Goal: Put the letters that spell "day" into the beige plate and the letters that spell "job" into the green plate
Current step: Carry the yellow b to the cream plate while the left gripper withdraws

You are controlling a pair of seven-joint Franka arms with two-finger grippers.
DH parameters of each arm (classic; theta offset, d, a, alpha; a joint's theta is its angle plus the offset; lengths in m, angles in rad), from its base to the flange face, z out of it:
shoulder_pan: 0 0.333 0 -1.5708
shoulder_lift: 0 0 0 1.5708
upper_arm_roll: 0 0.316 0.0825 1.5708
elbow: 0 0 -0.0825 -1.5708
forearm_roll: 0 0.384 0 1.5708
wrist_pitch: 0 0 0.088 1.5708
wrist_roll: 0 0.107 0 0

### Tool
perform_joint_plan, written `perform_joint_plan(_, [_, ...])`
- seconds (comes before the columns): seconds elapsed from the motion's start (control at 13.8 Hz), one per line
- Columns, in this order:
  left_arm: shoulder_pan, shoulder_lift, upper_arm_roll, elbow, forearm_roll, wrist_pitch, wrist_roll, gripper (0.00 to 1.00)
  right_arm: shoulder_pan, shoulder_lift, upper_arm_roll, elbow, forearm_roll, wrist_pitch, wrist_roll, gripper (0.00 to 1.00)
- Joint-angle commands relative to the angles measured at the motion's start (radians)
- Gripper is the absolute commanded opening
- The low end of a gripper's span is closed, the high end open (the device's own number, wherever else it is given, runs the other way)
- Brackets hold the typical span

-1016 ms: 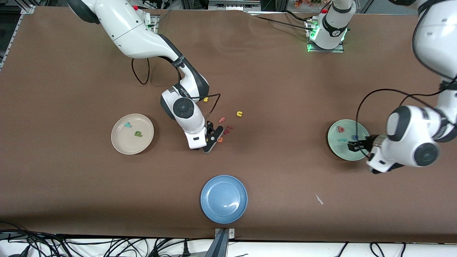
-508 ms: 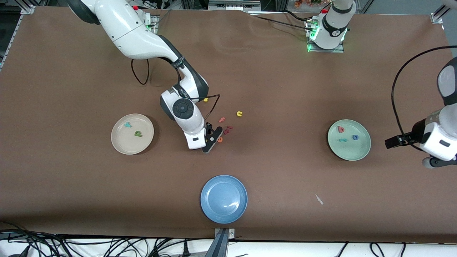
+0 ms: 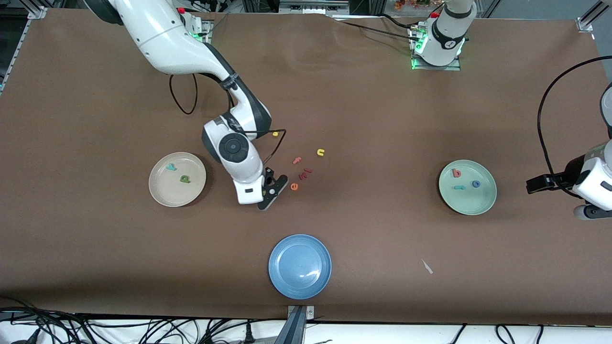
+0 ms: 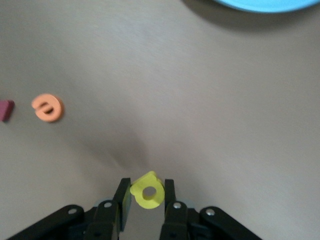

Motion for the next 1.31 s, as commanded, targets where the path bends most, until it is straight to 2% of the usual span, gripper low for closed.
perform_joint_plan(0.0, [0.008,-0.019,-0.016,0.001,-0.003,-0.036,0.031,1.0,-0.01,-0.101,-0.051,-0.059,0.004,-0.116,0.003,0.13])
perform_joint_plan(0.29, [0.006,-0.031,-0.028,-0.001,-0.003,-0.07,0.032,0.99,-0.014,-0.28,-0.166,-0.335,0.008,-0.075,-0.017,0.13])
perform_joint_plan(0.44, [-0.029,-0.037,-0.015,-0.005,-0.003,-0.072,0.054,0.99,-0.014,-0.313,-0.243,-0.444,0.008,0.022,-0.034,0.13])
perform_joint_plan(0.58, [-0.121,-0.052,0.106,-0.008,-0.047,-0.073,0.121,0.99,-0.023,-0.293,-0.289,-0.481,0.008,0.065,-0.058,0.13])
perform_joint_plan(0.73, [-0.236,-0.066,0.264,-0.016,-0.165,-0.072,0.173,0.99,-0.081,-0.259,-0.289,-0.486,0.006,0.121,-0.069,0.13])
perform_joint_plan(0.8, [-0.283,-0.066,0.325,-0.021,-0.184,-0.072,0.193,0.98,-0.108,-0.241,-0.289,-0.484,0.004,0.151,-0.081,0.13])
perform_joint_plan(0.94, [-0.307,-0.066,0.346,-0.053,-0.184,-0.058,0.195,0.99,-0.123,-0.221,-0.289,-0.484,0.006,0.177,-0.089,0.17])
perform_joint_plan(1.02, [-0.299,-0.066,0.343,-0.051,-0.19,-0.046,0.195,0.99,-0.122,-0.225,-0.286,-0.483,0.006,0.172,-0.084,0.36])
perform_joint_plan(1.09, [-0.292,-0.066,0.343,-0.044,-0.224,-0.044,0.195,0.99,-0.122,-0.231,-0.285,-0.475,0.006,0.169,-0.086,0.6])
perform_joint_plan(1.16, [-0.282,-0.066,0.343,-0.039,-0.257,-0.044,0.195,0.99,-0.122,-0.239,-0.285,-0.475,0.006,0.157,-0.087,0.69])
perform_joint_plan(1.23, [-0.279,-0.066,0.344,-0.037,-0.262,-0.044,0.196,0.99,-0.122,-0.247,-0.28,-0.475,0.007,0.133,-0.083,0.71])
